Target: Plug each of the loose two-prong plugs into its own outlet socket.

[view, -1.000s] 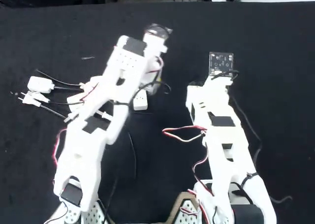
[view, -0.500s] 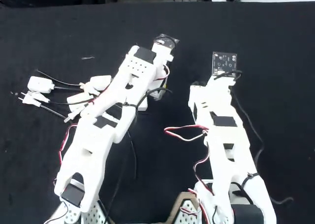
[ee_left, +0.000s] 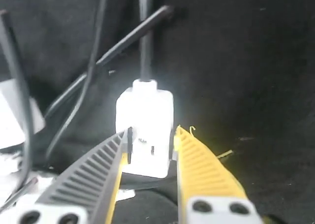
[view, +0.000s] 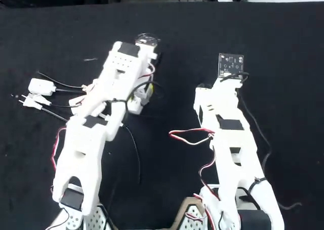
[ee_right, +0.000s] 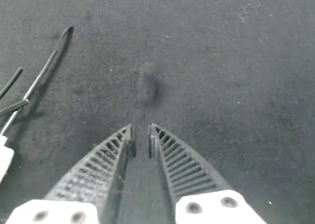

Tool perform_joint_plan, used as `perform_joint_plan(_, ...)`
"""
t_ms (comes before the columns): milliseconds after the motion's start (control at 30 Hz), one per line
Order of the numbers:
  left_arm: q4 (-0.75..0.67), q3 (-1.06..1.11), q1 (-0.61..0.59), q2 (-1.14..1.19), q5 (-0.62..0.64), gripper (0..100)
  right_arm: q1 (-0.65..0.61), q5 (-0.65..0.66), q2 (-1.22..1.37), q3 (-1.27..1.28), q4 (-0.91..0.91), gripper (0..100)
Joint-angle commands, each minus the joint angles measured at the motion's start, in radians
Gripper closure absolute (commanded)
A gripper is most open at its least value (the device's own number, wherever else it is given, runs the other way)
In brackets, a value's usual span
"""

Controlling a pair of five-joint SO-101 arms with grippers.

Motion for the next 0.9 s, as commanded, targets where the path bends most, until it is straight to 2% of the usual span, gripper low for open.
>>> perform_joint_plan(0,-0.008,0.061,-0.093,-0.063,-0.029,85,0.012,-0.003,0.002,-0.027,-0.026,94.9)
perform_joint_plan(367,-0.157,0.337,-0.302,-0.216,-0.115,85,0.012,-0.003,0.002,-0.027,-0.026,94.9)
perform_joint_plan(633,-0.259,0.519,-0.519,-0.388,-0.186,85,0.012,-0.003,0.002,-0.027,-0.026,94.9)
perform_joint_plan(733,-0.252,0.561,-0.552,-0.448,-0.209,85,0.011,-0.003,0.002,-0.027,-0.026,94.9)
perform_joint_plan(867,-0.249,0.63,-0.532,-0.554,-0.209,84,0.011,-0.003,0.002,-0.025,-0.026,94.9)
